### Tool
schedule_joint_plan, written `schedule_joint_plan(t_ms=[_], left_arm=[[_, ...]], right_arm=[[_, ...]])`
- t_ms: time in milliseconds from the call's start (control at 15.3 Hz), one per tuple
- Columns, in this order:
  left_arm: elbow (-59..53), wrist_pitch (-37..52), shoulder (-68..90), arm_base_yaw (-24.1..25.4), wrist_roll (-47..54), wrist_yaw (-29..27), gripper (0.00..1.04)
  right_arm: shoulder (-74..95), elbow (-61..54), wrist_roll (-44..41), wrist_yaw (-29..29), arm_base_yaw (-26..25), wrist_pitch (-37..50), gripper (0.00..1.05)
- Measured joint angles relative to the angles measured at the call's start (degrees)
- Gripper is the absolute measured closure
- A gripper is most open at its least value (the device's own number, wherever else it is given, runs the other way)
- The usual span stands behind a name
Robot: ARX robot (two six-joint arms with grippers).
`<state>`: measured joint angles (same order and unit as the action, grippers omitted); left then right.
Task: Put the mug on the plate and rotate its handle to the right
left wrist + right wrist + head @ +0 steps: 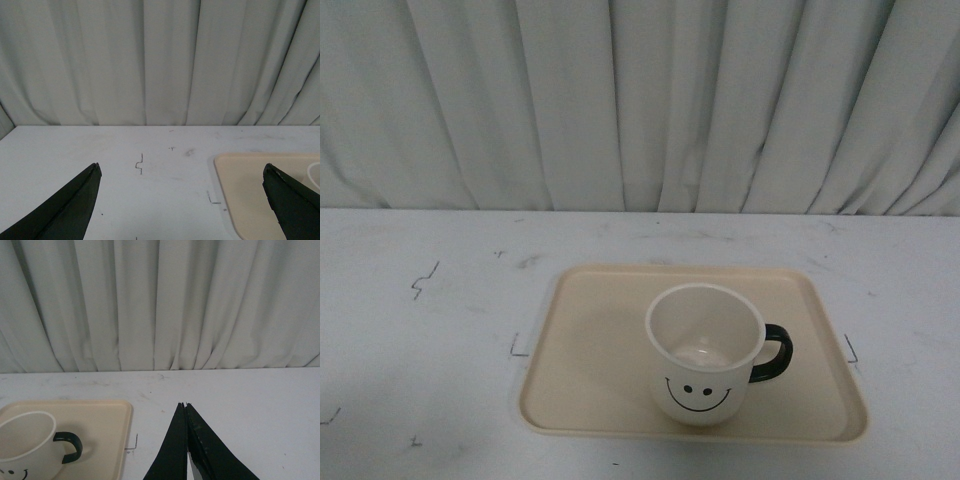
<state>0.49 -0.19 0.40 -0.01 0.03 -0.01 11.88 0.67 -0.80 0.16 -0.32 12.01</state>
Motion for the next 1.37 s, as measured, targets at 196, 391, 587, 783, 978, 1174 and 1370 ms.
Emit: schedule_joint_plan(t_ms=[196,391,587,783,978,1174,1370], left_arm=[[0.0,0.0,0.0,0.0,0.0,0.0,0.07],[0.0,0.0,0.0,0.0,0.0,0.0,0.07],[0.0,0.0,0.0,0.0,0.0,0.0,0.07],[0.0,0.0,0.0,0.0,0.0,0.0,0.07],[0.0,0.0,0.0,0.0,0.0,0.0,0.07],[0.0,0.0,0.0,0.0,0.0,0.0,0.07],[0.0,0.0,0.0,0.0,0.0,0.0,0.07]], right_arm=[[-3.5,0.0,0.0,0.0,0.0,-4.4,1.03],[-11.6,0.0,0.0,-0.1,0.0,-12.5,1.03],[-11.7,0.0,0.0,-0.2,0.0,-12.2,0.72],[-11.7,0.0,0.0,-0.2,0.0,-12.2,0.36],[-11.7,0.0,0.2,-0.2,0.0,-12.2,0.05],[-11.7,0.0,0.2,-0.2,0.0,-12.2,0.06],[-11.7,0.0,0.2,-0.2,0.0,-12.2,0.06]])
